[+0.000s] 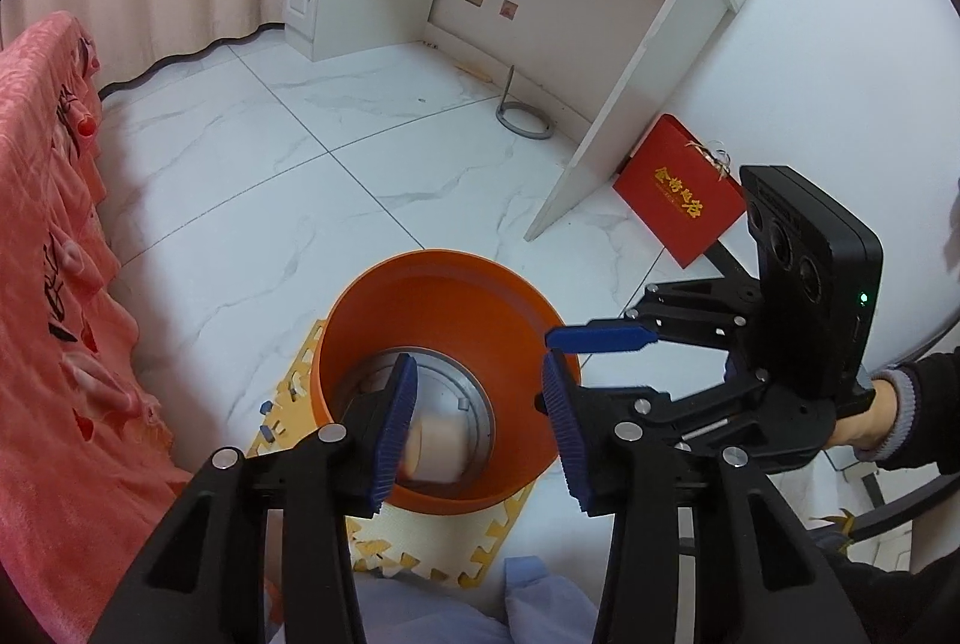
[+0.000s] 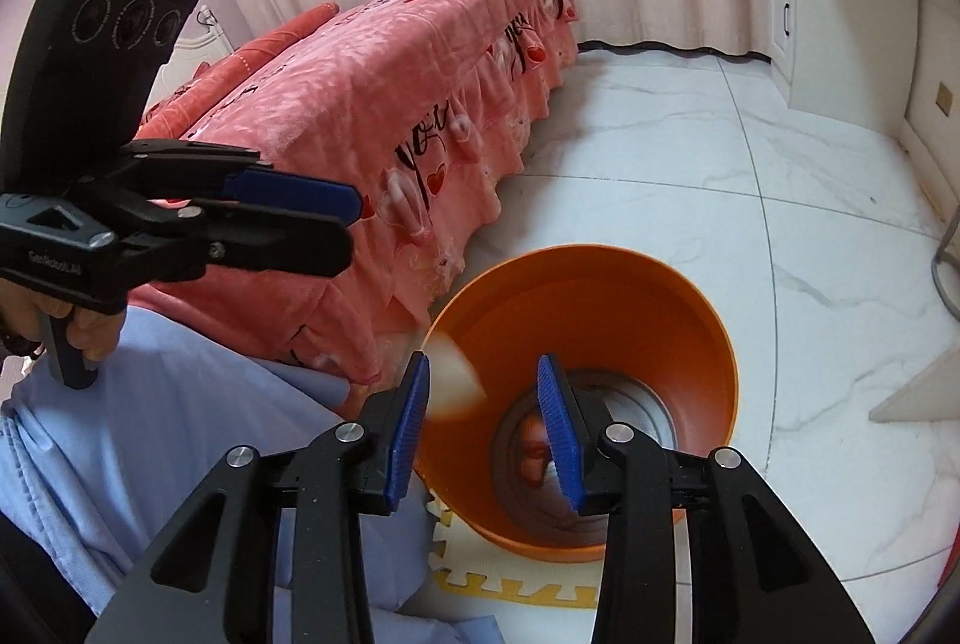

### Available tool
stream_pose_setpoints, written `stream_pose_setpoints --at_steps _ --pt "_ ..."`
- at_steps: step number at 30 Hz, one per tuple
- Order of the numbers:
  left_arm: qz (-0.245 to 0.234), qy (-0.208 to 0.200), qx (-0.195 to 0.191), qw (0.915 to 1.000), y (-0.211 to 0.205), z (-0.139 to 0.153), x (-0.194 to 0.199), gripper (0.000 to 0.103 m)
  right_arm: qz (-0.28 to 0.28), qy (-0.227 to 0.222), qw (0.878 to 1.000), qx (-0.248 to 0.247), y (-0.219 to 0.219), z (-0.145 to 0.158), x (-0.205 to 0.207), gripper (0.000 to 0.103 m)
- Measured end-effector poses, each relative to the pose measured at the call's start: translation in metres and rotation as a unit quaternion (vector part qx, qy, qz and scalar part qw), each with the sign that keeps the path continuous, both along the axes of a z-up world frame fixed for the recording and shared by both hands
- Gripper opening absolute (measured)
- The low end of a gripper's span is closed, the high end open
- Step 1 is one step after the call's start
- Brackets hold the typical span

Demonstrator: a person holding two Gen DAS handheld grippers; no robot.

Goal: Collect trash
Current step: 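Open the left tool and right tool to drop both items into the bin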

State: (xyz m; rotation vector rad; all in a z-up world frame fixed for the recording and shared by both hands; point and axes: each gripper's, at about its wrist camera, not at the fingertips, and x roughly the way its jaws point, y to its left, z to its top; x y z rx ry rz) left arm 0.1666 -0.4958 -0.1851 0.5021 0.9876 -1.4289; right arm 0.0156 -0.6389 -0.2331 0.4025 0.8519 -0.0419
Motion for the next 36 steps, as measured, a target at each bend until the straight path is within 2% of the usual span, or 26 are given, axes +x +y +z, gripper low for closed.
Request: stream_pose_setpoints --at_steps 7,9,10,15,16,18,23,24,26,30,32,36 --pt "0.008 -0.001 -0.002 1.0000 0.006 0.004 -0.001 0.046 0.005 0.000 1.000 0.002 0.008 0.004 -0.003 0.039" --pt "0.014 -0.010 -0.002 0.9999 0.011 0.007 -0.001 0.058 0.009 -0.004 1.000 0.000 0.012 0.008 -0.002 0.039" --pt "0.017 -0.015 -0.003 0.9997 0.014 0.008 -0.001 0.058 0.010 -0.006 1.000 0.000 0.013 0.011 -0.002 0.039" --pt "0.035 -0.025 -0.018 0.9989 0.029 0.029 0.004 0.058 0.022 -0.025 0.999 -0.006 0.024 0.031 0.001 0.039" --pt "0.038 -0.027 -0.021 0.9987 0.032 0.033 0.004 0.058 0.025 -0.028 0.999 -0.008 0.027 0.035 0.002 0.043" --pt "0.044 -0.035 -0.028 0.9981 0.039 0.042 0.003 0.064 0.032 -0.038 0.999 -0.013 0.033 0.045 0.003 0.045" --pt "0.055 -0.063 -0.034 0.9959 0.063 0.060 -0.003 0.064 0.054 -0.059 0.996 -0.031 0.051 0.071 0.007 0.045" --pt "0.059 -0.067 -0.035 0.9954 0.068 0.062 -0.003 0.067 0.059 -0.064 0.996 -0.032 0.055 0.077 0.007 0.045" --pt "0.069 -0.072 -0.037 0.9943 0.079 0.064 -0.005 0.078 0.067 -0.073 0.994 -0.035 0.063 0.087 0.007 0.049" --pt "0.088 -0.084 -0.041 0.9917 0.104 0.073 -0.007 0.078 0.089 -0.092 0.991 -0.043 0.082 0.109 0.008 0.056" --pt "0.100 -0.092 -0.041 0.9899 0.117 0.077 -0.009 0.078 0.098 -0.102 0.989 -0.047 0.089 0.119 0.009 0.065" --pt "0.127 -0.108 -0.045 0.9851 0.145 0.089 -0.015 0.084 0.118 -0.123 0.984 -0.051 0.110 0.141 0.014 0.071"
